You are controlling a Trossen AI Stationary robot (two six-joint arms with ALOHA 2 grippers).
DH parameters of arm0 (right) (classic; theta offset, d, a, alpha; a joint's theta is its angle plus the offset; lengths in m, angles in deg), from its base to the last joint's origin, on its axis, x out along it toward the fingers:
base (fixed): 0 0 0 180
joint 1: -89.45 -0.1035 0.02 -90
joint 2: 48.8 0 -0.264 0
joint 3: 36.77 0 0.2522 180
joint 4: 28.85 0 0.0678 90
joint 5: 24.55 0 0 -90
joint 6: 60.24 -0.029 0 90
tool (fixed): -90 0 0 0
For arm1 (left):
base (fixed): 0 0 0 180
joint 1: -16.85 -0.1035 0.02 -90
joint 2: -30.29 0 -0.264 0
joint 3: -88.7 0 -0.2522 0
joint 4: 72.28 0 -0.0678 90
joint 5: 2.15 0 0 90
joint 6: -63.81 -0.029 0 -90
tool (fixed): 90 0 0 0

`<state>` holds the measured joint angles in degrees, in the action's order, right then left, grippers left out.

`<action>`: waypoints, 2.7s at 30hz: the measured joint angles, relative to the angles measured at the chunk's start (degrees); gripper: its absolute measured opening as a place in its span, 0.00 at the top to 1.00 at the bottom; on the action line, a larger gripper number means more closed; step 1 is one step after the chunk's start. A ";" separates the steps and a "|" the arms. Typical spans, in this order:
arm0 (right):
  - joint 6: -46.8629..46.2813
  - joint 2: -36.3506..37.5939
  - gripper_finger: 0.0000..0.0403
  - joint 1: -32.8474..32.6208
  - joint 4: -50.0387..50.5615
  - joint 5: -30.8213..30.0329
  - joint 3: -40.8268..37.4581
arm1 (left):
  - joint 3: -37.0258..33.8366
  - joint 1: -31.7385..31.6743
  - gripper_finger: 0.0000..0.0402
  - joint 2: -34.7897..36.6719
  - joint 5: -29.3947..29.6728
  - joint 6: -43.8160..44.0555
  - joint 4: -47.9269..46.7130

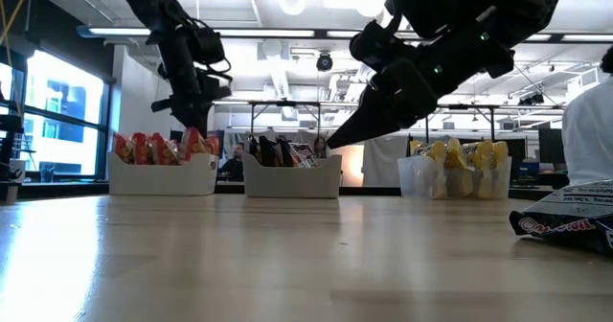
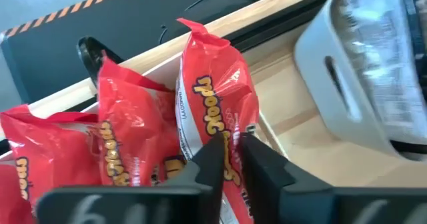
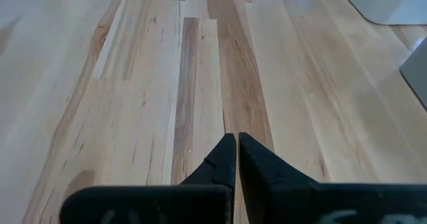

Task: Sort Maruchan noodles
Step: Put the orange noodle pack into the white bin, then put the black noodle pack into the gray bin

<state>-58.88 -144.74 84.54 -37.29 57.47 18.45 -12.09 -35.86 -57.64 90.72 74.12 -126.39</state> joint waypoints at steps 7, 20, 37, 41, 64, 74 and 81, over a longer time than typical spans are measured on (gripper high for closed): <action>-0.05 0.00 1.00 0.00 0.37 -0.01 0.00 | 0.00 0.00 0.99 -0.47 1.46 -1.03 -0.10; -0.96 0.00 1.00 0.00 0.57 -0.01 0.00 | -4.85 0.07 0.99 0.14 4.52 -4.48 3.48; 0.99 4.69 1.00 -6.54 9.06 -3.94 0.08 | -7.49 11.75 0.99 25.61 4.96 -6.04 8.07; -4.90 10.18 1.00 -12.39 20.61 -6.59 0.09 | -15.81 21.84 0.99 32.83 4.72 -4.16 20.71; -54.92 9.66 1.00 -38.53 55.57 9.78 8.29 | -43.15 57.23 0.99 19.25 2.17 -1.95 72.25; -51.26 1.41 1.00 -38.55 49.08 14.96 8.24 | -40.26 64.06 0.98 3.85 2.82 -1.49 80.62; -40.39 0.96 1.00 -34.19 47.68 0.34 8.24 | -30.96 66.49 0.87 -8.34 1.87 -3.56 80.21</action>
<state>-99.27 -143.78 50.35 10.39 57.80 26.69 -43.06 30.63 -65.99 92.60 70.57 -46.18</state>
